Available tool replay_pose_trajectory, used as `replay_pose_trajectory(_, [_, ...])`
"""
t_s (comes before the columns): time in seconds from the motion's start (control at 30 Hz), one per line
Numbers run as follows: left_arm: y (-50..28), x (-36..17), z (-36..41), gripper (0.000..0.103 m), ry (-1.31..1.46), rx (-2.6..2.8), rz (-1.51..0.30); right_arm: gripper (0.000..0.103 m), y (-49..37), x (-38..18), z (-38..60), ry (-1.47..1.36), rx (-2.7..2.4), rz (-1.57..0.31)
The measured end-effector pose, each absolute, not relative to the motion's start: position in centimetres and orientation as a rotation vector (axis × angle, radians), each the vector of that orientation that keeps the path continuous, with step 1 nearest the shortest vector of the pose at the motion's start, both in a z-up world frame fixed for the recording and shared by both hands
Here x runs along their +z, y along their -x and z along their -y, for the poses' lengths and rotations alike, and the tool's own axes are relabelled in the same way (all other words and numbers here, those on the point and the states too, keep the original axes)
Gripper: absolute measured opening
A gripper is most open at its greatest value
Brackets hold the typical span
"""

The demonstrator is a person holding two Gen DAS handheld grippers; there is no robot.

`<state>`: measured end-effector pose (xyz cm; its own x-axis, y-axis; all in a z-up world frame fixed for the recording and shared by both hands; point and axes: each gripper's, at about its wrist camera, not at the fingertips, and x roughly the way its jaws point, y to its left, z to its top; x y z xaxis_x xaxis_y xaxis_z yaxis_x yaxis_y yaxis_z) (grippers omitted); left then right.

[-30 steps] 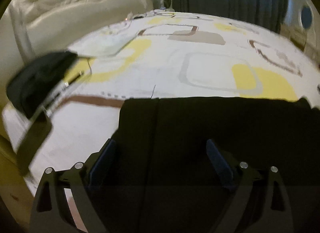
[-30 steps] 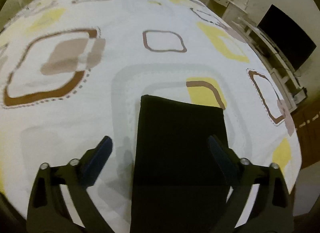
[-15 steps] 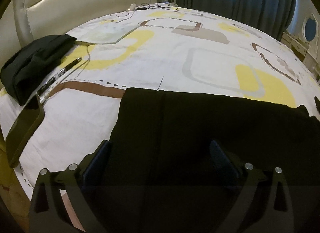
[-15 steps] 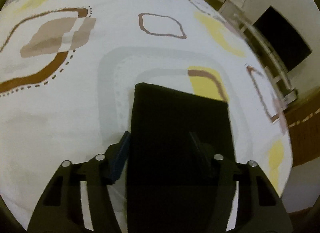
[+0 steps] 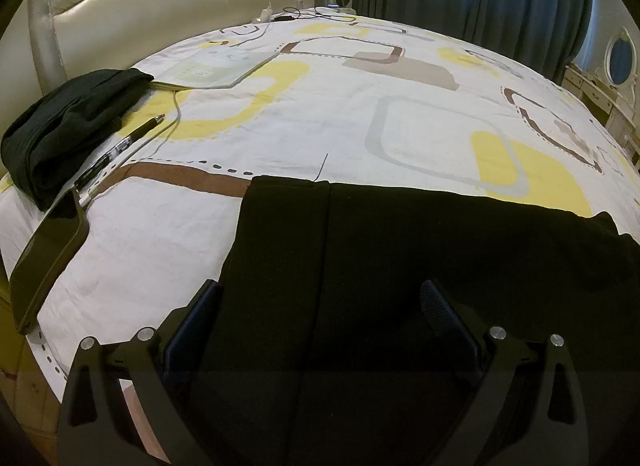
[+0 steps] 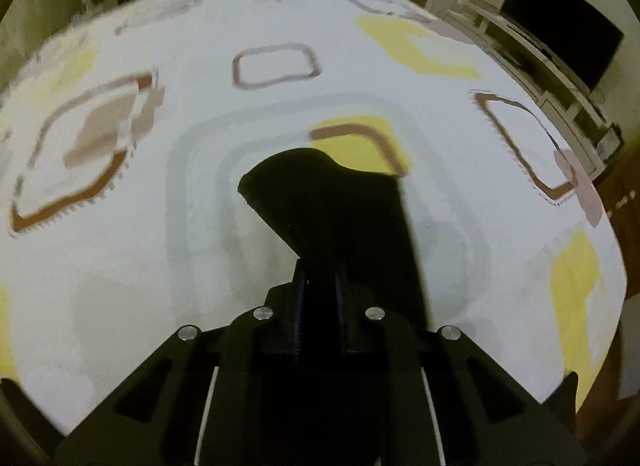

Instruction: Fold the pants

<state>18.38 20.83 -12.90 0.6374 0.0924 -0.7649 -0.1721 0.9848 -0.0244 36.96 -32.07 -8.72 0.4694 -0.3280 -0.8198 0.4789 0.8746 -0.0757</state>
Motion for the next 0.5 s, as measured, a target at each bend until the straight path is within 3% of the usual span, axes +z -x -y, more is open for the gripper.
replay_pose_trajectory(0.27, [-18.4, -12.8, -20.8, 0.098, 0.096, 0.152, -0.866, 0.012, -23.6, -2.8, 38.8, -0.354, -0.480, -0.766])
replay_pose_trajectory(0.5, [-18.5, -12.8, -20.9, 0.099, 0.094, 0.153, -0.865, 0.012, -11.7, -4.2, 44.1, -0.540, -0.532, -0.717])
